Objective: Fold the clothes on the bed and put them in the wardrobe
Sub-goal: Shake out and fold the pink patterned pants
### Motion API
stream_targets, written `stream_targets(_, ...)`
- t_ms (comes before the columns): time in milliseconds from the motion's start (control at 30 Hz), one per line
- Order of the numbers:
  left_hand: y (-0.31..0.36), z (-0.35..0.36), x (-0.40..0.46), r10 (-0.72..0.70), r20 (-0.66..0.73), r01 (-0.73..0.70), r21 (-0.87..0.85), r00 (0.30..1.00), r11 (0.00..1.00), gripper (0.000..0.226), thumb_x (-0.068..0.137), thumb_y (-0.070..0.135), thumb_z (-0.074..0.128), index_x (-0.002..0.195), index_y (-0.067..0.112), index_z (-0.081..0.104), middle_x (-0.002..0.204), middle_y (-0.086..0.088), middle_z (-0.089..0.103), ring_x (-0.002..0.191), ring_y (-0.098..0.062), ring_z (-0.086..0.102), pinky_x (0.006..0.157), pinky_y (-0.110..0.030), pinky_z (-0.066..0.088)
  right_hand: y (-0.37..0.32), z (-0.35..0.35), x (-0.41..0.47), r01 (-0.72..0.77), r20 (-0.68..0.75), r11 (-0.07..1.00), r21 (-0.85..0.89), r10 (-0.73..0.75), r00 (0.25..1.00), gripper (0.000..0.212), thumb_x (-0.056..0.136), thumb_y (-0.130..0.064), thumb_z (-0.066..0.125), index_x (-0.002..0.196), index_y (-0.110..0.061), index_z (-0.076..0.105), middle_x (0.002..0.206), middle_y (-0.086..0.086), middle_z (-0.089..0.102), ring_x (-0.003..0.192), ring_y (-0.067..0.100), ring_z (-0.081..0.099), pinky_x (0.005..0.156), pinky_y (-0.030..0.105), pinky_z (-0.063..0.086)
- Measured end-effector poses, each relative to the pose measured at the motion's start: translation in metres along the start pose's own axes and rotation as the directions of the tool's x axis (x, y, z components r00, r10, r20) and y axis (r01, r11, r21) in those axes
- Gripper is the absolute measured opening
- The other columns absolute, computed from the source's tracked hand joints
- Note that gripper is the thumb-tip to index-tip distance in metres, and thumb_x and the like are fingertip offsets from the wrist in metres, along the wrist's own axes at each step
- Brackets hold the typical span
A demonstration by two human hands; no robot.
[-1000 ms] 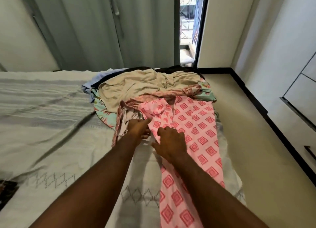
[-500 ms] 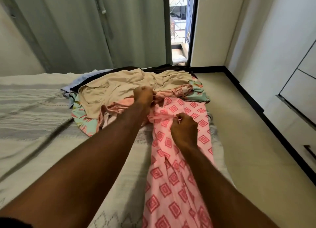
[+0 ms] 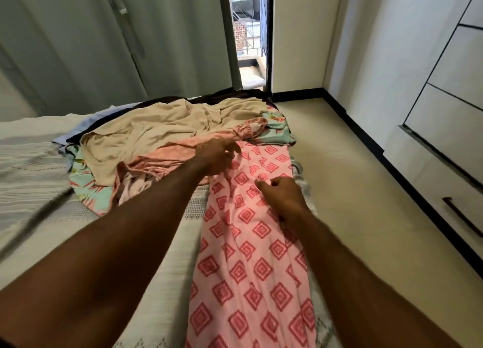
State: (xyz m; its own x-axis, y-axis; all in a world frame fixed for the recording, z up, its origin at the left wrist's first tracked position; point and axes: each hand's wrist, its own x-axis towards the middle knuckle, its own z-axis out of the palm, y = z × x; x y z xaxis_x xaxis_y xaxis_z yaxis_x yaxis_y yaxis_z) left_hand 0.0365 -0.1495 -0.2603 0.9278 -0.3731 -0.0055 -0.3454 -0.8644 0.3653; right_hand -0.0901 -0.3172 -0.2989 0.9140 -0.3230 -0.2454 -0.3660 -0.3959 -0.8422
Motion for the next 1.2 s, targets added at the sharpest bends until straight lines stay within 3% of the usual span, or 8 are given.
stream_targets(167,0.014,0.011,0.017,0.009,0.015,-0.008,-0.057,1.0,0.998,0.041,0.096,0.005,0.053,0.128,0.03,0.062,0.131,0.0,0.062,0.109,-0.019,0.061,0.083,-0.037,0.054,-0.023,0.005,0.037,-0.005,0.014,1.0,-0.021,0.005,1.0,0.048,0.082,-0.049,0.074,0.106,-0.007,0.066,0.098,0.006,0.071,0.089,0.023,0.067,0.07,0.035,0.057)
stream_targets(333,0.001,0.009,0.003,-0.224,-0.431,0.072,-0.341,0.874,0.937,0.025,0.096,0.003,0.057,0.116,0.015,0.062,0.109,-0.007,0.068,0.089,-0.017,0.064,0.067,-0.027,0.051,-0.054,0.01,0.07,-0.011,0.06,0.991,0.131,0.003,0.998,0.055,0.088,-0.027,0.074,0.138,-0.016,0.053,0.117,0.003,0.062,0.09,0.019,0.065,0.054,0.024,0.046)
stream_targets(467,-0.021,0.001,-0.013,-0.262,-0.342,0.17,-0.277,0.902,0.946,0.017,0.091,0.015,0.071,0.106,0.014,0.063,0.096,-0.004,0.064,0.074,-0.011,0.058,0.056,-0.017,0.038,-0.055,0.006,0.078,-0.024,0.196,0.968,0.25,-0.027,0.98,0.045,0.092,-0.008,0.07,0.133,-0.023,0.062,0.114,-0.002,0.062,0.082,0.012,0.066,0.059,0.024,0.058)
stream_targets(600,-0.024,0.004,-0.016,-0.251,-0.204,0.167,-0.357,0.946,0.919,0.03,0.09,0.036,0.074,0.112,0.023,0.059,0.092,0.006,0.062,0.075,-0.009,0.064,0.063,-0.028,0.053,-0.046,-0.013,0.093,0.166,-0.043,0.88,0.445,-0.165,0.985,0.05,0.078,-0.01,0.084,0.124,-0.023,0.07,0.112,-0.006,0.066,0.098,0.012,0.068,0.084,0.028,0.06)
stream_targets(733,-0.013,0.025,-0.011,-0.273,-0.083,0.241,-0.277,0.958,0.93,0.034,0.087,0.038,0.074,0.115,0.028,0.056,0.089,0.01,0.061,0.075,-0.007,0.062,0.06,-0.028,0.05,-0.026,-0.028,0.102,0.11,-0.025,0.991,0.076,-0.109,0.994,0.055,0.08,-0.01,0.081,0.129,-0.027,0.066,0.138,0.005,0.059,0.12,0.025,0.061,0.1,0.042,0.054)
stream_targets(900,-0.003,0.045,-0.013,-0.403,-0.41,0.334,-0.23,0.818,0.914,0.043,0.084,0.041,0.075,0.119,0.02,0.06,0.1,0.003,0.065,0.083,-0.018,0.061,0.062,-0.029,0.046,-0.021,-0.022,0.109,0.046,-0.194,0.999,0.017,-0.042,0.98,0.06,0.08,-0.038,0.082,0.129,-0.014,0.057,0.128,0.006,0.061,0.115,0.026,0.061,0.09,0.033,0.053)
stream_targets(1033,-0.008,0.051,-0.009,-0.534,-0.262,0.476,-0.255,0.804,0.842,0.053,0.085,0.055,0.069,0.121,0.016,0.062,0.115,-0.007,0.068,0.102,-0.03,0.065,0.077,-0.034,0.05,-0.031,-0.012,0.118,-0.069,-0.197,0.981,-0.182,0.033,0.98,0.07,0.084,-0.054,0.075,0.134,-0.008,0.056,0.131,0.011,0.063,0.115,0.03,0.063,0.089,0.033,0.052)
stream_targets(1200,-0.013,0.047,-0.003,-0.554,-0.227,0.439,-0.406,0.801,0.801,0.036,0.089,0.04,0.073,0.118,0.02,0.067,0.111,-0.003,0.071,0.086,-0.018,0.064,0.068,-0.028,0.047,-0.039,0.004,0.119,-0.126,-0.238,0.937,-0.326,0.048,0.97,0.053,0.087,-0.049,0.073,0.125,-0.013,0.06,0.12,0.01,0.067,0.105,0.031,0.066,0.091,0.045,0.055)
